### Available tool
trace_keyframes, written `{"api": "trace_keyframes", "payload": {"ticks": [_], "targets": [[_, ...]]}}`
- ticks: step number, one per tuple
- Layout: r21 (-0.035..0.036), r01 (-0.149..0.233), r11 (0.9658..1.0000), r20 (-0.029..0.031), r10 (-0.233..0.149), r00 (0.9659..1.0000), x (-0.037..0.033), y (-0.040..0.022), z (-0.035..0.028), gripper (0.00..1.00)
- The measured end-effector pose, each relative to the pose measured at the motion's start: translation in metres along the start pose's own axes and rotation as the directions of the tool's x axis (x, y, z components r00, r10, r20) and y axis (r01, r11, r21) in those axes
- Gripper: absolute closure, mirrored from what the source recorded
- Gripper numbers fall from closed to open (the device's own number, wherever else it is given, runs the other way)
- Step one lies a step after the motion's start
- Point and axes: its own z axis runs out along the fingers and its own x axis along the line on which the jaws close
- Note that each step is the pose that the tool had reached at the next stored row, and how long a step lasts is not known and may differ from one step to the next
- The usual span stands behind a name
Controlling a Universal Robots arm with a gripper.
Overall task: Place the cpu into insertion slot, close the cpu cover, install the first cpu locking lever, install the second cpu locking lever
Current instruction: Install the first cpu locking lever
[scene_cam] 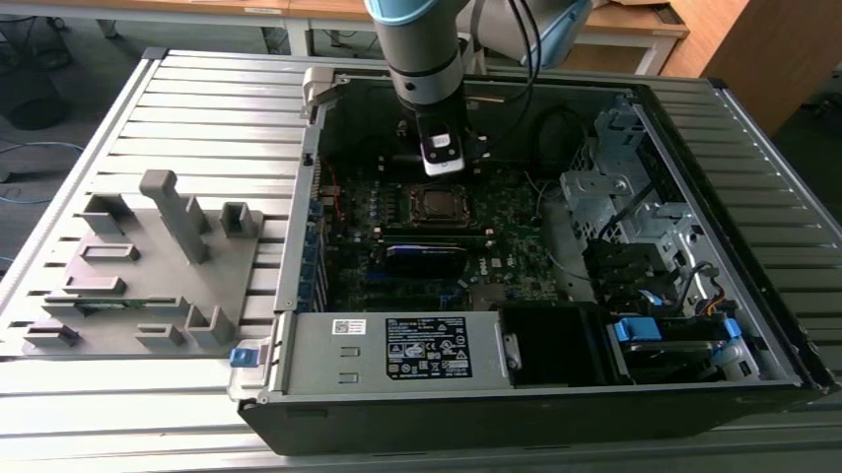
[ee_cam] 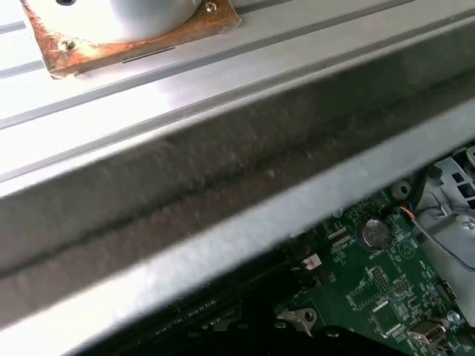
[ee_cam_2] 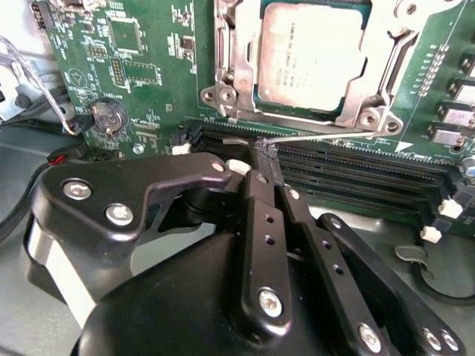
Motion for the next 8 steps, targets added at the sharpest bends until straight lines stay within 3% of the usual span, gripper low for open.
{"api": "trace_keyframes", "payload": {"ticks": [8], "targets": [[-0.0003, 0.001, 1.0000, 0.0035, -0.001, 1.0000, 0.0012, -0.0011, 0.0016, 0.89]]}}
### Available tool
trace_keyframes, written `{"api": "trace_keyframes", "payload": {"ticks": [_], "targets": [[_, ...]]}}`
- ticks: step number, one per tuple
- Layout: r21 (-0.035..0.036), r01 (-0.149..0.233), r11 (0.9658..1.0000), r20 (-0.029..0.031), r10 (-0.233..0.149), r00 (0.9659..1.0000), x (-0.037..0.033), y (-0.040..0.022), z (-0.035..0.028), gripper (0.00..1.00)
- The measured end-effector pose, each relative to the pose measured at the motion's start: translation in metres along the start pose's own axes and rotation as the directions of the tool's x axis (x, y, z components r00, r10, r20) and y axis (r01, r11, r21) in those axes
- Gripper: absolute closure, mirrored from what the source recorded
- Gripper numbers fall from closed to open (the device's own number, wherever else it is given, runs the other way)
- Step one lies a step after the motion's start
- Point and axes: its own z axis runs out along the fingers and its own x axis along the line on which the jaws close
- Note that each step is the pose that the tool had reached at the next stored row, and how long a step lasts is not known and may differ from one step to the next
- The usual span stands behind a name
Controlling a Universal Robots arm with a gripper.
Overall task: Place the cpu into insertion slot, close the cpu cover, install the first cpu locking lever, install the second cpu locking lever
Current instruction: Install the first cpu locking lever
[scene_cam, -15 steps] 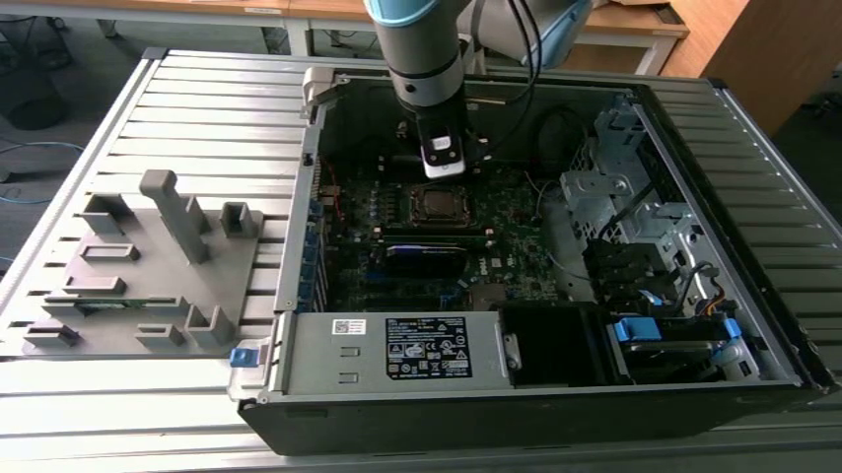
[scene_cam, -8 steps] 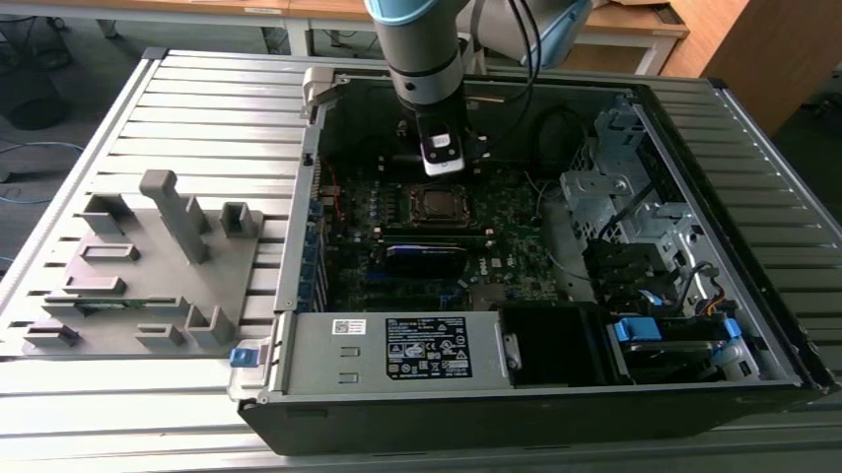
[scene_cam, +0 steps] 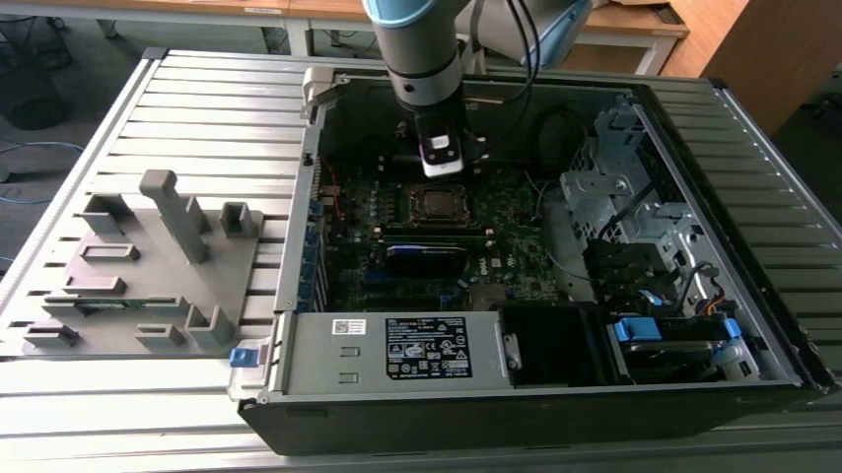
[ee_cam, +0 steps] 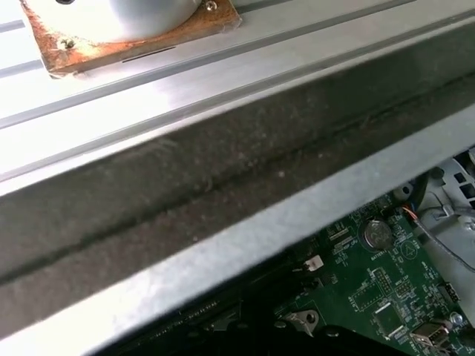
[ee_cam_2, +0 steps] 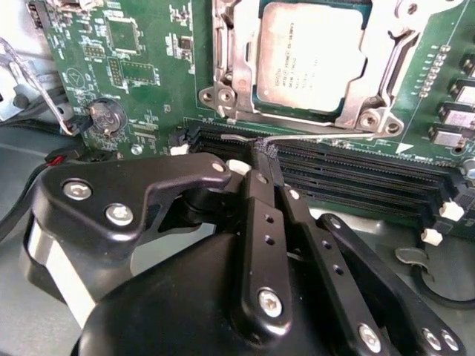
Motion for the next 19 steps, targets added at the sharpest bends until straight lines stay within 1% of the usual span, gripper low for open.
{"api": "trace_keyframes", "payload": {"ticks": [5, 9, 16, 19], "targets": [[-0.0005, 0.001, 1.0000, 0.0035, -0.001, 1.0000, 0.0026, -0.0016, 0.0008, 0.89], [-0.0022, 0.002, 1.0000, 0.0064, -0.002, 1.0000, 0.0037, -0.0029, 0.0044, 0.89], [-0.0024, 0.002, 1.0000, 0.0068, -0.002, 1.0000, 0.0037, -0.0032, 0.0047, 0.89], [-0.0011, 0.002, 1.0000, 0.0070, -0.002, 1.0000, 0.0035, -0.0032, 0.0042, 0.89]]}}
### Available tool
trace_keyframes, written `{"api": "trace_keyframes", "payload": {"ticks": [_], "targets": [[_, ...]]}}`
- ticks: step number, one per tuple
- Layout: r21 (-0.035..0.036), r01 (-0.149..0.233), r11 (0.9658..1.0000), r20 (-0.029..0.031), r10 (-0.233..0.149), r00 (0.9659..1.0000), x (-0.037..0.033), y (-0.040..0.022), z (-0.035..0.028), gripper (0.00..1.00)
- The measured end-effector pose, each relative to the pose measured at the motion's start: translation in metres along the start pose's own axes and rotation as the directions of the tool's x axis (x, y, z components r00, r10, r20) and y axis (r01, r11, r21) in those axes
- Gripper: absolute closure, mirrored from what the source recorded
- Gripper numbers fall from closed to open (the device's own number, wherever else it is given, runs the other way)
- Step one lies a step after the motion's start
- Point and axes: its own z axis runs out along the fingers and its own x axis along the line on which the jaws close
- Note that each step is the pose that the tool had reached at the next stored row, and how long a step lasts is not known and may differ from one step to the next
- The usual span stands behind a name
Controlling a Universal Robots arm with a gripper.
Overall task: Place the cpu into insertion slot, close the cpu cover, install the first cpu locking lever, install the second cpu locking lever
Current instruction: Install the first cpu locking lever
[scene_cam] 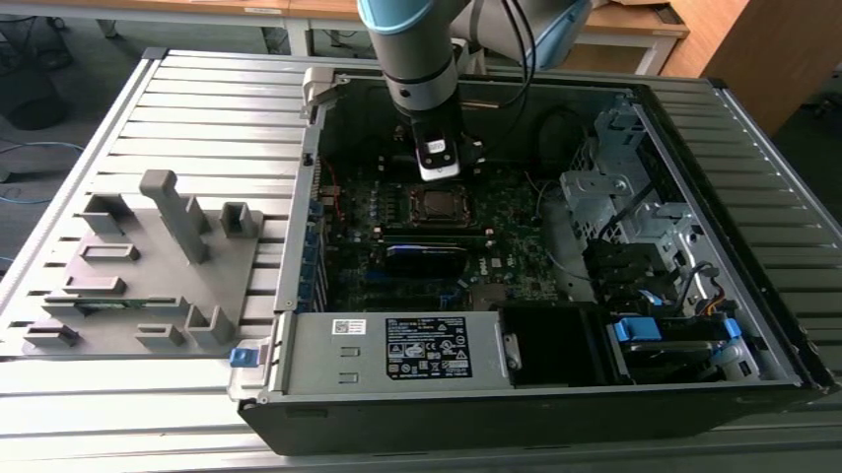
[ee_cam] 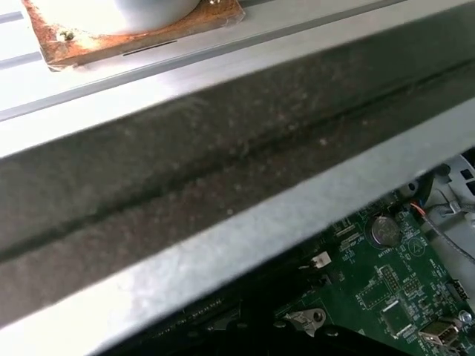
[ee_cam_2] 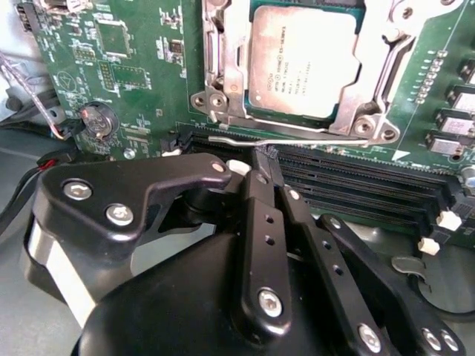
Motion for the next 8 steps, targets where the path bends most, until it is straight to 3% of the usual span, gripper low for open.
{"api": "trace_keyframes", "payload": {"ticks": [5, 8], "targets": [[-0.0002, 0.000, 1.0000, 0.0002, 0.000, 1.0000, -0.0018, 0.0033, -0.0106, 0.89], [-0.0004, 0.000, 1.0000, 0.0002, 0.000, 1.0000, -0.0022, 0.0041, -0.0129, 0.89]]}}
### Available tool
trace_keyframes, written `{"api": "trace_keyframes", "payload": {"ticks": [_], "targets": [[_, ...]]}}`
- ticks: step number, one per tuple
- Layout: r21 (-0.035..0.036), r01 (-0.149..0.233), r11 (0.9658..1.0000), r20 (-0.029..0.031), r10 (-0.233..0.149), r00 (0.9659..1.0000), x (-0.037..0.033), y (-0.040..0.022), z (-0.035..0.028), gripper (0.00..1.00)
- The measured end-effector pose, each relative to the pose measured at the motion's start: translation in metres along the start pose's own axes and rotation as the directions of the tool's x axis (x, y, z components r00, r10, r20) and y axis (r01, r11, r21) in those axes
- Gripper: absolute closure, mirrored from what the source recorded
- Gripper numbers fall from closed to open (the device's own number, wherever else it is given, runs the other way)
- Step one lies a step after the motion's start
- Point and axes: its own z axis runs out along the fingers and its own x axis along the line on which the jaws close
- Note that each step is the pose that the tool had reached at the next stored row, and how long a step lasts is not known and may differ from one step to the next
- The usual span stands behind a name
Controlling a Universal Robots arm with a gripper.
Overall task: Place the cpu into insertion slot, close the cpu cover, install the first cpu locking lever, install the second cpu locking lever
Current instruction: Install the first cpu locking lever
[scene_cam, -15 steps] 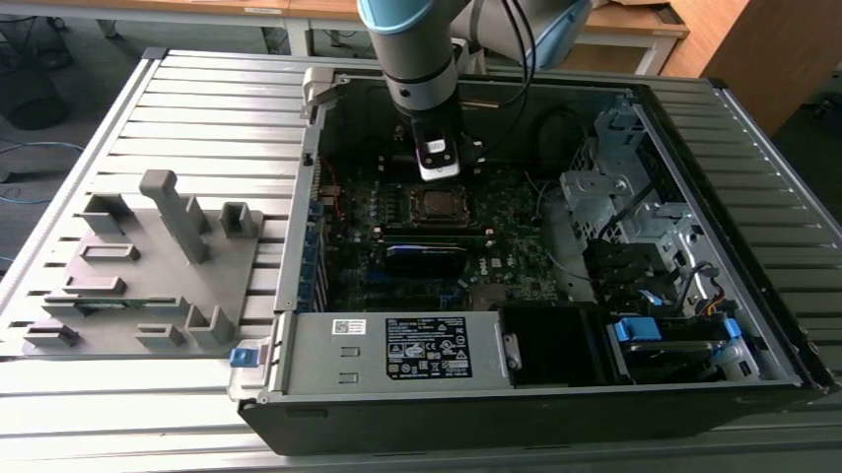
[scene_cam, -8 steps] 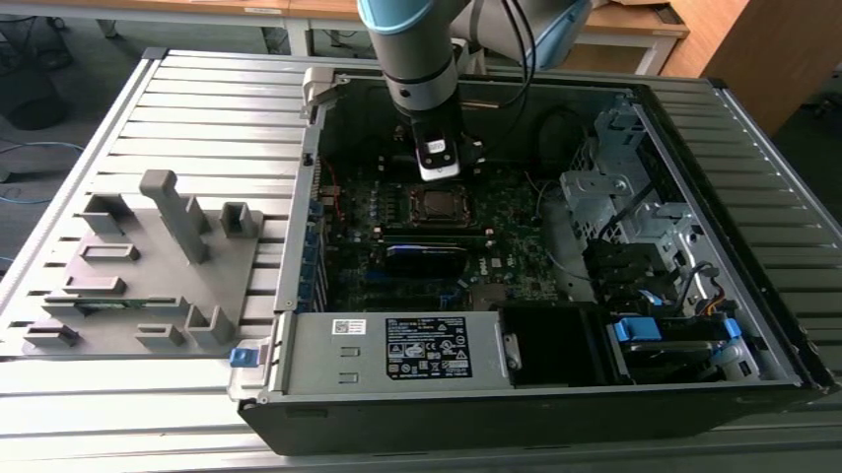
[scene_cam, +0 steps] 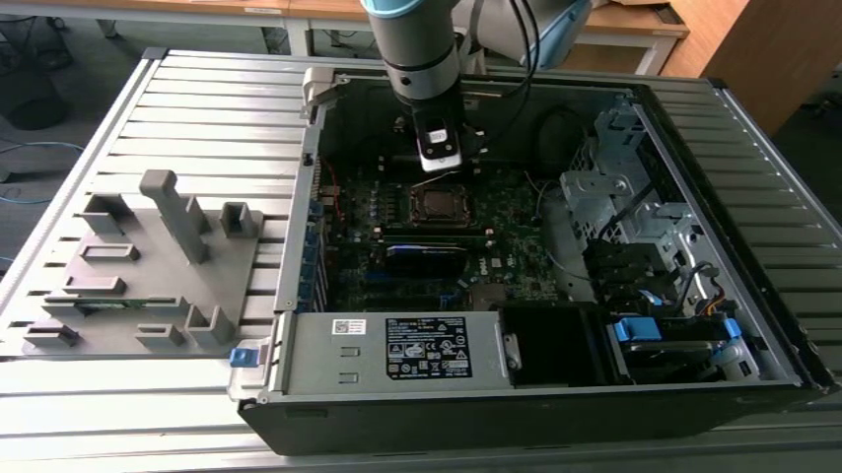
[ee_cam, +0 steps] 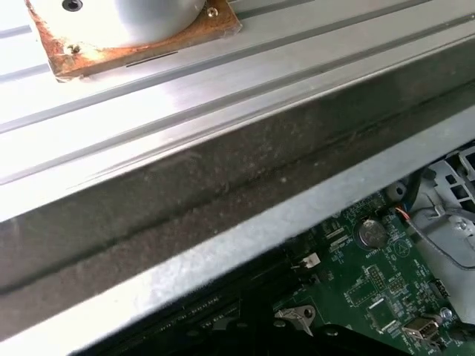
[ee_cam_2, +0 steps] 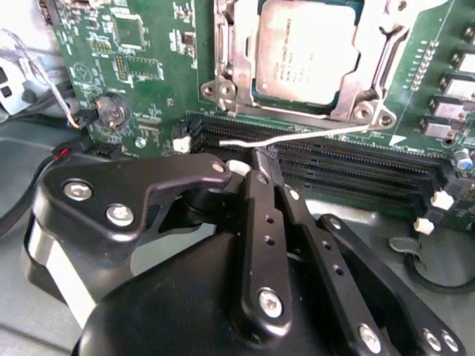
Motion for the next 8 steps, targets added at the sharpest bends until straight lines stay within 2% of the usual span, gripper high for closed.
{"api": "trace_keyframes", "payload": {"ticks": [8], "targets": [[0.0001, 0.000, 1.0000, -0.0004, 0.000, 1.0000, 0.0044, 0.0051, 0.0004, 0.89]]}}
